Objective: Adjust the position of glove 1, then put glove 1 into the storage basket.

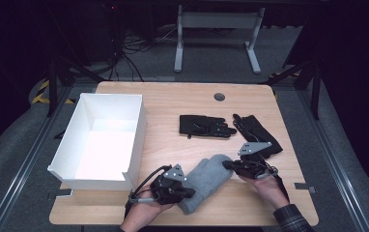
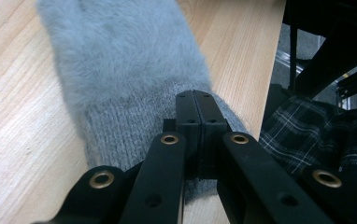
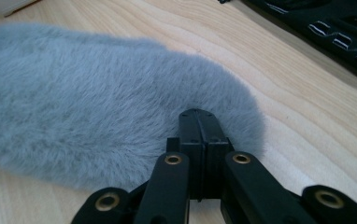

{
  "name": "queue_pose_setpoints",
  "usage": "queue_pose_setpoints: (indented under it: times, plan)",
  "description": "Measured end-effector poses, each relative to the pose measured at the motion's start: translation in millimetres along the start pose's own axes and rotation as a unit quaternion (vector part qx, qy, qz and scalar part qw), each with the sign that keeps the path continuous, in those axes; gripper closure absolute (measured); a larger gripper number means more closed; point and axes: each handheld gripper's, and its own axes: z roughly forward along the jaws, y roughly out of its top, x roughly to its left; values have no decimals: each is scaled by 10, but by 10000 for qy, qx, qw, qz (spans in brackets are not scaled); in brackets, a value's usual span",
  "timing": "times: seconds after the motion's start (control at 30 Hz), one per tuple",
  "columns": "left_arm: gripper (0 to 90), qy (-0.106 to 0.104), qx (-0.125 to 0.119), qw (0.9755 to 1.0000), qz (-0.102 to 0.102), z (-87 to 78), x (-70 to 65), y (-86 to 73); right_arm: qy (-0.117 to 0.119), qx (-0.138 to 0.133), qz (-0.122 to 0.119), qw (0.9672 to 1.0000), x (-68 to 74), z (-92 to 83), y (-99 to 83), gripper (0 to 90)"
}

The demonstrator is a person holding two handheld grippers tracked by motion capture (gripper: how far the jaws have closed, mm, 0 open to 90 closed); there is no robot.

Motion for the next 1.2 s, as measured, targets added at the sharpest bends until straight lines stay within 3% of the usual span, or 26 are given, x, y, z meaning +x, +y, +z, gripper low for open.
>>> queue_pose_setpoints:
  times: [0.3, 0.6, 0.63, 0.73, 0.93, 1.13, 1.2]
  plan:
    - [900, -96, -17, 9999, 30, 72, -40, 42, -59, 0, -194, 9998, -59, 175, 181, 900]
    - [881, -161, -72, 9998, 49, 79, -52, 61, -94, -66, -359, 9993, -27, 332, 317, 900]
    - [855, -163, -132, 9998, 29, 62, -50, 62, -82, -94, -357, 9993, -26, 318, 318, 900]
    - [756, 80, -220, 9997, 70, -19, -40, 79, -116, -343, -274, 9990, -46, 189, 314, 750]
    - [497, 525, -520, 9970, -230, -141, 114, 159, -280, -539, -100, 9981, -83, -34, 225, 473]
    - [213, 753, -380, 9948, -580, -15, 319, 268, -523, -508, 151, 9972, -158, -178, 24, 283]
    - [173, 775, -359, 9944, -622, 23, 350, 286, -546, -505, 170, 9971, -161, -189, -6, 263]
